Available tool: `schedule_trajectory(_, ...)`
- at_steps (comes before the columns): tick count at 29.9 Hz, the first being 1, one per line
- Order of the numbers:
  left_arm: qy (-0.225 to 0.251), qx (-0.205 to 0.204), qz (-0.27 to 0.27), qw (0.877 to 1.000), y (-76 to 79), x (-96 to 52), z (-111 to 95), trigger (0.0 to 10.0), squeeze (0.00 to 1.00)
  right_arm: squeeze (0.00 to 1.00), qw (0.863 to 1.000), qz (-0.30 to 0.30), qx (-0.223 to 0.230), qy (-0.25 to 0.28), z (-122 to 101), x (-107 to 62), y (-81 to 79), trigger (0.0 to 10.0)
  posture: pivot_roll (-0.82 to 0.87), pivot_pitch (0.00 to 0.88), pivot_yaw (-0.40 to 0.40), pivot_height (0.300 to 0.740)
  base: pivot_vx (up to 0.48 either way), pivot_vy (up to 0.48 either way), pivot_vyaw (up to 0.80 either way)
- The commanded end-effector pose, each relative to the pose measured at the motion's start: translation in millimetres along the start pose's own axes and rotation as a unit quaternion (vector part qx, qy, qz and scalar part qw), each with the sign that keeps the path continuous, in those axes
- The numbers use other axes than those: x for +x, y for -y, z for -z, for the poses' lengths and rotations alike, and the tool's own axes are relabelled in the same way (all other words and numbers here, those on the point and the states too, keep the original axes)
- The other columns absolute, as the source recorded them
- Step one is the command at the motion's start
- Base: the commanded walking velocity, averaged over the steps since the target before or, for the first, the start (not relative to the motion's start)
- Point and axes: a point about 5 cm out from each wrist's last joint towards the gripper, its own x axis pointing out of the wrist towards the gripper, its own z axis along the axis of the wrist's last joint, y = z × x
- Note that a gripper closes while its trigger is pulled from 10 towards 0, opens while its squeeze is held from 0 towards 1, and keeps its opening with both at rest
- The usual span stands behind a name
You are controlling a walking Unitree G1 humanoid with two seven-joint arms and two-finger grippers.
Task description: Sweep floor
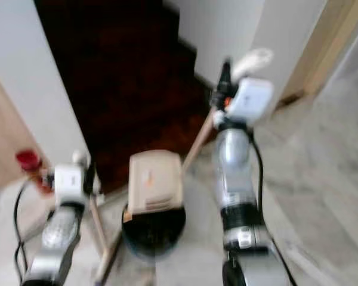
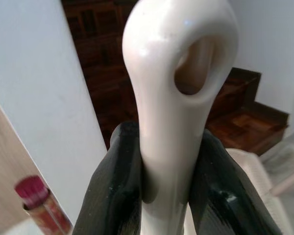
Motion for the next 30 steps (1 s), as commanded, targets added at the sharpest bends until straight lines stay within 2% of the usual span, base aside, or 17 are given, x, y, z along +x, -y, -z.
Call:
schedule_trajectory(1, 0.030, -0.002, 0.007, 1.000, 6.6, 3.9, -11.8, 10.0, 0.00, 0.00, 0.999, 0.016, -0.012, 0.042, -16.6, 5.4, 12.8, 10.0, 0.09, 0.000, -0.016, 0.740, 0.000, 0.000, 0.00)
schedule_trajectory(9, 0.029, -0.004, 0.009, 1.000, 7.7, 2.8, -11.4, 10.0, 0.00, 0.00, 0.998, 0.012, -0.021, 0.051, -19.5, 5.5, 11.5, 10.0, 0.09, 0.000, -0.016, 0.740, 0.000, 0.000, 0.00)
schedule_trajectory(27, 0.032, 0.005, 0.026, 0.999, 12.7, 1.6, -11.0, 10.0, 0.00, 0.00, 0.992, -0.035, -0.076, 0.094, -35.0, 1.5, 9.8, 10.0, 0.08, 0.000, -0.009, 0.740, 0.000, 0.000, 0.00)
schedule_trajectory(30, 0.033, 0.007, 0.027, 0.999, 12.6, 2.0, -11.2, 10.0, 0.00, 0.00, 0.988, -0.062, -0.098, 0.101, -37.1, -0.3, 4.3, 10.0, 0.08, 0.000, -0.009, 0.740, 0.000, 0.000, 0.00)
